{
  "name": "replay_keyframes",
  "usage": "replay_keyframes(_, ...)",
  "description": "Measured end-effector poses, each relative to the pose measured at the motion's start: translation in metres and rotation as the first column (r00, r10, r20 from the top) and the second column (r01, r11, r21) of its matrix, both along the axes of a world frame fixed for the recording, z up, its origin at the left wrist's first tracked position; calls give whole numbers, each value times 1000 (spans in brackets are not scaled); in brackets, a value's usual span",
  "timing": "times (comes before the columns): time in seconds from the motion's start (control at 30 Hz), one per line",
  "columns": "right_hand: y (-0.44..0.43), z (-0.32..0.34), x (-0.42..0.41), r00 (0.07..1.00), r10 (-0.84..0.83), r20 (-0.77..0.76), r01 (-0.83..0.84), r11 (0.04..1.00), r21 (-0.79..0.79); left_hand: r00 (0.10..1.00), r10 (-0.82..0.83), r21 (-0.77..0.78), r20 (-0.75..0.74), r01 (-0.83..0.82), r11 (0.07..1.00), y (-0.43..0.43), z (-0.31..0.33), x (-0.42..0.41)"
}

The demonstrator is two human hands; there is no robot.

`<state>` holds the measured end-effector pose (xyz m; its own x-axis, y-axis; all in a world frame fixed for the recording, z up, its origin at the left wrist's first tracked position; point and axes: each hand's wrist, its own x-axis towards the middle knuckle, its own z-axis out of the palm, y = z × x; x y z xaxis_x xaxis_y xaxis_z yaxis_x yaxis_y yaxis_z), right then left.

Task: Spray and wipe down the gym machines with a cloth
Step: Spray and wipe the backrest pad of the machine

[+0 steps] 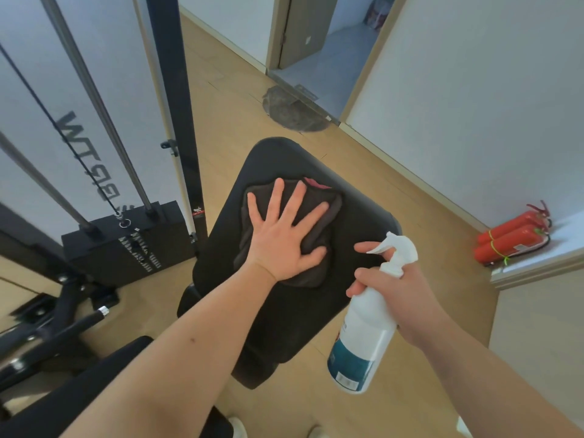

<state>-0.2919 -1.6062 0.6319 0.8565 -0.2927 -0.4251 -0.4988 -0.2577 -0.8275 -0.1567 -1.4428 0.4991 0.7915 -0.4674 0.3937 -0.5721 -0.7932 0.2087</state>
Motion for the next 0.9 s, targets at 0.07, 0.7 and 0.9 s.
replay_keyframes(0.07,1,-1,1,1000,16,-1,-16,1000,-8,993,92,-50,-78,-96,994,5,4,9)
replay_keyframes(0.7,19,-6,10,991,126,45,-124,991,-43,881,125,-67,-457,-175,982,-49,-39,-99)
replay_keyframes(0.9,13,-18,14,988,142,-62,-150,980,-130,817,312,-184,-485,-444,877,-6,-16,-18)
